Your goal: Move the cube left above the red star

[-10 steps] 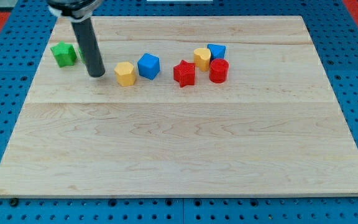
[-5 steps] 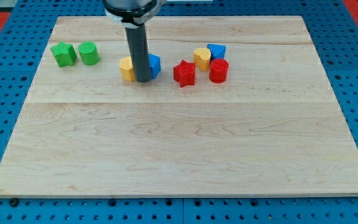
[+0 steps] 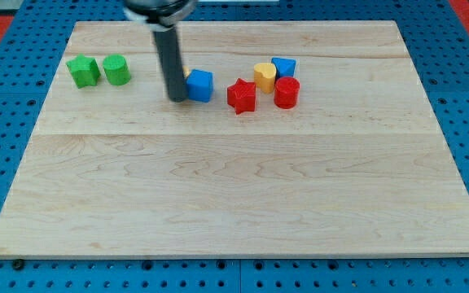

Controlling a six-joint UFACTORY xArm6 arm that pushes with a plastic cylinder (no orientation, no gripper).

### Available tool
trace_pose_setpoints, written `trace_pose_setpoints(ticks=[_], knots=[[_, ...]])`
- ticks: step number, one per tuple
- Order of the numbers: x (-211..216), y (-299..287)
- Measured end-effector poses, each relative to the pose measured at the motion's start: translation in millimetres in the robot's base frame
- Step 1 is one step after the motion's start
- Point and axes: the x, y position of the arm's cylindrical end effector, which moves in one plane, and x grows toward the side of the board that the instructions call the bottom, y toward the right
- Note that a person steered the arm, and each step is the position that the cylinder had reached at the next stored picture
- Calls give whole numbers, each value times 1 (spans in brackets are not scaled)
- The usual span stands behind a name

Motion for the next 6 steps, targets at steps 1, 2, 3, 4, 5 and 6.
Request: trace_pose_setpoints(ticks=[1, 2, 3, 4, 5, 6], knots=[[-10, 34], [-7, 7], [5, -50], [19, -99], [15, -132], [-1, -151]])
